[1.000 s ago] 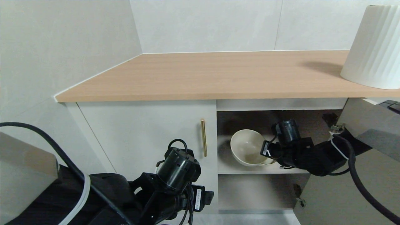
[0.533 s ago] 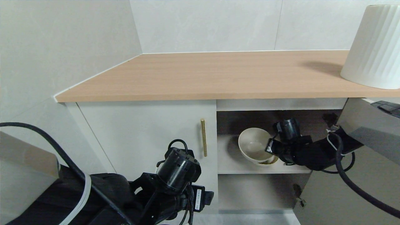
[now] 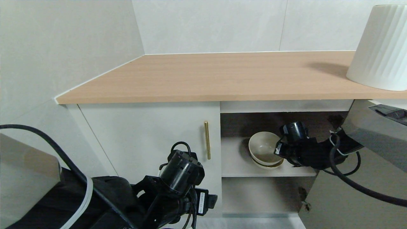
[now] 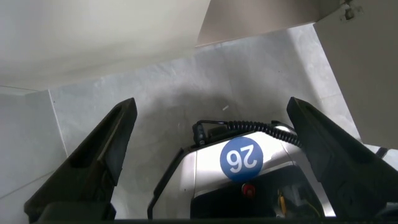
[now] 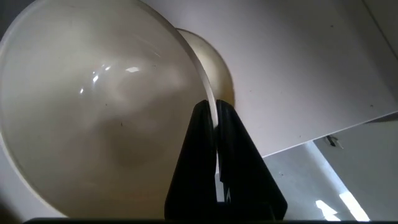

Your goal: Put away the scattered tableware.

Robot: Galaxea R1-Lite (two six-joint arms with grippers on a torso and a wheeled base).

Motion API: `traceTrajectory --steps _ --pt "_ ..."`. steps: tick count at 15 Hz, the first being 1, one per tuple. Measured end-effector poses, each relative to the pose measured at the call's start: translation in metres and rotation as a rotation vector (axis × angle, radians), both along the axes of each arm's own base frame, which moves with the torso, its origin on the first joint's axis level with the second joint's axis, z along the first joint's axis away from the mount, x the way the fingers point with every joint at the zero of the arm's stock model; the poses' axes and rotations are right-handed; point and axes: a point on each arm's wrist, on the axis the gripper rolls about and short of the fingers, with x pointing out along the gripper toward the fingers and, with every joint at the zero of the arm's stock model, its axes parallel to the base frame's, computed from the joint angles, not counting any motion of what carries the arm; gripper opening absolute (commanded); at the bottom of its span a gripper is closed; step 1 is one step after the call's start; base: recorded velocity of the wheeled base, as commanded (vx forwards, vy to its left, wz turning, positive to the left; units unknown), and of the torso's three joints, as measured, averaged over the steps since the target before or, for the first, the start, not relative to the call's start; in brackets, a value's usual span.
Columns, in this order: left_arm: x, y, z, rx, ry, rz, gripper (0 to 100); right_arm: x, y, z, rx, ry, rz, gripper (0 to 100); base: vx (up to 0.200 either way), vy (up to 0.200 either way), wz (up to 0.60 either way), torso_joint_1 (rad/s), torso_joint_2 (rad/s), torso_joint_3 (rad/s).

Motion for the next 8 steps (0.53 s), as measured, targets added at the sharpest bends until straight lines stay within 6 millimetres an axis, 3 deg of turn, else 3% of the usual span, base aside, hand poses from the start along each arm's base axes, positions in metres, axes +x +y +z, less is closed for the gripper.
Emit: traceTrajectory --steps 7,8 --pt "0.0001 0.0001 0.0 0.001 -0.001 0.001 100 0.0019 -0.0007 -0.0041 -0.003 0.006 -0.004 0 0.0 0.0 0.0 0.0 0.0 0.0" --pt "0.0001 0.0001 0.0 0.001 -0.001 0.001 100 0.0021 -0.0006 -0.0044 -0.002 0.006 -0.004 100 0.0 0.0 0.0 0.0 0.0 0.0"
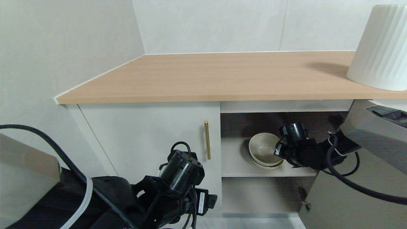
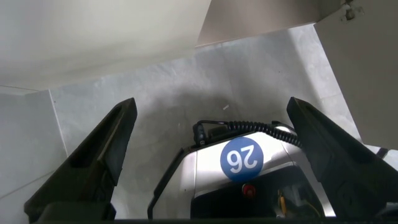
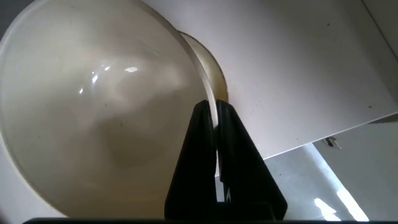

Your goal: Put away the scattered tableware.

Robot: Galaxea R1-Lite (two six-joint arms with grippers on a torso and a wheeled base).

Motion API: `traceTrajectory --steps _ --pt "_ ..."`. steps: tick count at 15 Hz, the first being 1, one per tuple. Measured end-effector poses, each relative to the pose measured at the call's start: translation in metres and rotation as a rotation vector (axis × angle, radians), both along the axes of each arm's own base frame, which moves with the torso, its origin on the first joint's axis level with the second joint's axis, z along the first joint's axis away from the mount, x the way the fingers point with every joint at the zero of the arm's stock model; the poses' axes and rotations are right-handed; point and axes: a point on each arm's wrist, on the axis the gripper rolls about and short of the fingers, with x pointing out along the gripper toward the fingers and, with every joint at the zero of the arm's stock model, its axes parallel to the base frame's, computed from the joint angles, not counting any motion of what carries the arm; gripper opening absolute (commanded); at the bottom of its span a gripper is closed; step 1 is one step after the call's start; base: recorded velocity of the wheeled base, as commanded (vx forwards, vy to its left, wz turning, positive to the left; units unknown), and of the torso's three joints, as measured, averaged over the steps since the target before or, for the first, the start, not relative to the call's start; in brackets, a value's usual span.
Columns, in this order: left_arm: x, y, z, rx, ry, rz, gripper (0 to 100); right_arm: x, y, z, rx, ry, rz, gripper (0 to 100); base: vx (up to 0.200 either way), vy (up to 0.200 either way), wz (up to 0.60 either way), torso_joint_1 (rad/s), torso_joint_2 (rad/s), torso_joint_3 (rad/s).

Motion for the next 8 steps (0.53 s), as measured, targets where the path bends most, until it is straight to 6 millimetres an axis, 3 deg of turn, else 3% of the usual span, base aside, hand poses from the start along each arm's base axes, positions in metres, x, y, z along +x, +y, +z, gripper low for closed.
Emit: traceTrajectory --steps 8 --pt "0.0 0.0 0.0001 0.0 0.0 0.0 100 -0.0021 0.0011 -0.0016 -0.001 0.008 0.006 100 0.0 0.0 0.0 0.0 0.0 0.0"
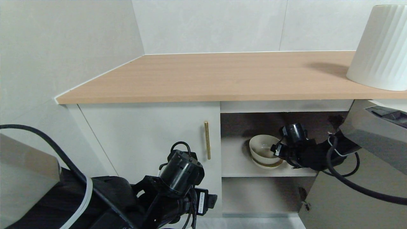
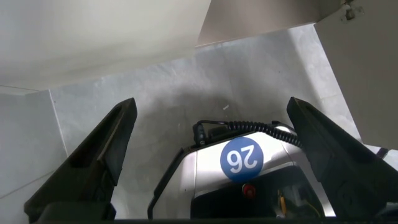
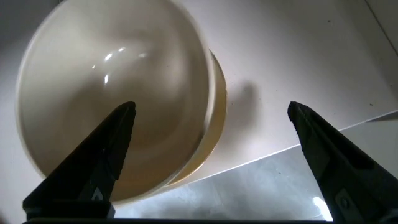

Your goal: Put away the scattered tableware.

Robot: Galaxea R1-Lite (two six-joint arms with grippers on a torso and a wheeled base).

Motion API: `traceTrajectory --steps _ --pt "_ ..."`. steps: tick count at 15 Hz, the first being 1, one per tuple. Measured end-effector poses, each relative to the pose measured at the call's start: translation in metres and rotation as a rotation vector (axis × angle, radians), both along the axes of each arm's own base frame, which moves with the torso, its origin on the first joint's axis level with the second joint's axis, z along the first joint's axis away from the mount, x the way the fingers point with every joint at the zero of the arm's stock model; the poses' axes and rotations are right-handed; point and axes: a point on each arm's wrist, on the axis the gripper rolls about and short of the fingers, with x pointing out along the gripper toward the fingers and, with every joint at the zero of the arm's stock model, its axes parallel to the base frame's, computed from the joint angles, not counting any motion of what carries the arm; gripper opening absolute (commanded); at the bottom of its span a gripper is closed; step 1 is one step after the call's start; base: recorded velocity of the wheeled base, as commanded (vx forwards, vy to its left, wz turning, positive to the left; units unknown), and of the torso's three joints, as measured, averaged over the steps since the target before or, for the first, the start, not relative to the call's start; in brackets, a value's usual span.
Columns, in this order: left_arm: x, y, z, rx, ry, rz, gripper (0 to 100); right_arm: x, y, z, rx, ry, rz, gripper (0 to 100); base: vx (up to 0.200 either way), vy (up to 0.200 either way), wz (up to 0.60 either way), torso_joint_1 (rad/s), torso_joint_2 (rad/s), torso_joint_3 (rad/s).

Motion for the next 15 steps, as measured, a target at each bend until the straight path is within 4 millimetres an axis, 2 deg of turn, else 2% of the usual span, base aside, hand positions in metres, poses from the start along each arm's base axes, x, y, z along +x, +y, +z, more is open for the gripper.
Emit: traceTrajectory --steps 4,7,11,15 --pt "-0.001 0.002 0.006 -0.008 -0.017 0.006 100 -0.01 0.002 0.005 0.0 0.008 0.021 100 0.0 0.0 0.0 0.0 0.0 0.0" --pt "-0.003 0.01 0.024 -0.028 -0.061 0.004 100 -0.034 0.017 0.011 -0.03 0.026 0.099 100 0.0 0.0 0.0 0.0 0.0 0.0" --pt "-0.018 0.037 0.057 -0.032 -0.118 0.006 100 -0.081 0.031 0.037 -0.043 0.043 0.328 100 0.0 0.0 0.0 0.0 0.0 0.0" --pt "-0.05 0.069 0.074 -0.021 -0.173 -0.023 100 -0.13 0.023 0.077 -0.041 0.052 0.516 100 0.0 0.0 0.0 0.0 0.0 0.0"
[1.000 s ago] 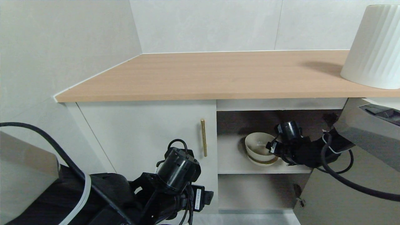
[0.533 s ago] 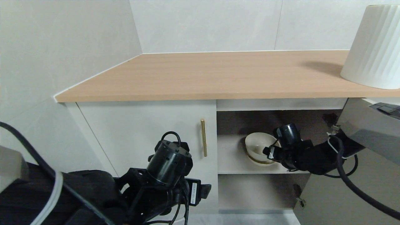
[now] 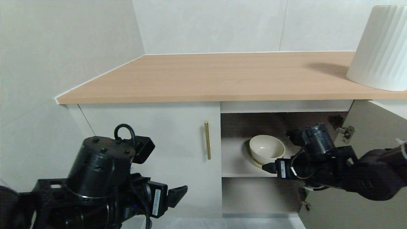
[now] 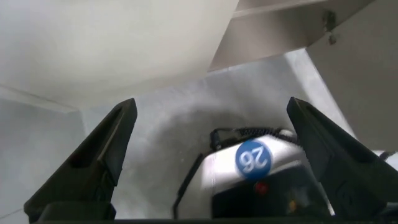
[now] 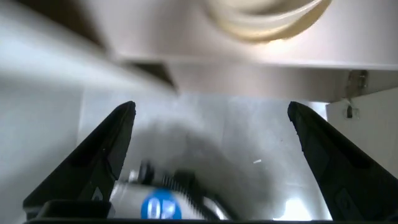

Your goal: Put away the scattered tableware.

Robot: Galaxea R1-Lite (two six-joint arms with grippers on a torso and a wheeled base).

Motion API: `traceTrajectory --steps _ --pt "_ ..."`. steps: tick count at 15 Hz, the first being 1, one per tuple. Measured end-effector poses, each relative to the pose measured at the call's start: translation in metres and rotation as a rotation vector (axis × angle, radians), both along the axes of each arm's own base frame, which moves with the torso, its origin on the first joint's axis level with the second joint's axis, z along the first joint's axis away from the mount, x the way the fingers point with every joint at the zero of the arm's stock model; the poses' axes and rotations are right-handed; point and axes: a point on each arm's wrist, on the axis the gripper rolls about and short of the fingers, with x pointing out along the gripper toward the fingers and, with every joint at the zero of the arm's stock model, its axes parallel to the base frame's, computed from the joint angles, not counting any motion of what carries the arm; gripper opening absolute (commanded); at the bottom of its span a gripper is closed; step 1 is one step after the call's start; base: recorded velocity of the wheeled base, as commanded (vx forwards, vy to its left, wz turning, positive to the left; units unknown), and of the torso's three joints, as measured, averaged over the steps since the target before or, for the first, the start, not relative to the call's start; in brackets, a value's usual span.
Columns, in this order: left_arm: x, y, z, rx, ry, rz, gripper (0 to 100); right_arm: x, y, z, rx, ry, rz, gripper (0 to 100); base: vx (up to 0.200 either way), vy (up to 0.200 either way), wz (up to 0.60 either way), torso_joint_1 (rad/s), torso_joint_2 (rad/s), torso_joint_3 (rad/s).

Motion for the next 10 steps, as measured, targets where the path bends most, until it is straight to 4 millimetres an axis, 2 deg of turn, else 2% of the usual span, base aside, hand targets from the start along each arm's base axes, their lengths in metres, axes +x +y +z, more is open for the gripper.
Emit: traceTrajectory --steps 2,5,9,10 --pt "-0.01 0.011 0.003 -0.001 -0.018 -0.003 100 -0.024 -0.011 0.02 0.004 0.057 0.042 100 0.0 0.0 0.0 0.0 0.0 0.0" --pt "-0.013 0.021 0.004 0.0 -0.033 0.016 100 -0.053 -0.027 0.046 0.027 0.083 0.066 100 0.0 0.0 0.0 0.0 0.0 0.0" --pt "-0.012 0.02 0.002 0.017 -0.034 0.008 100 -0.066 -0.034 0.057 0.034 0.053 0.056 100 0.0 0.0 0.0 0.0 0.0 0.0" --pt "-0.011 0.02 0.001 0.024 -0.028 0.006 100 -0.068 -0.035 0.058 0.034 0.051 0.054 100 -0.2 0.0 0.0 0.012 0.01 0.002"
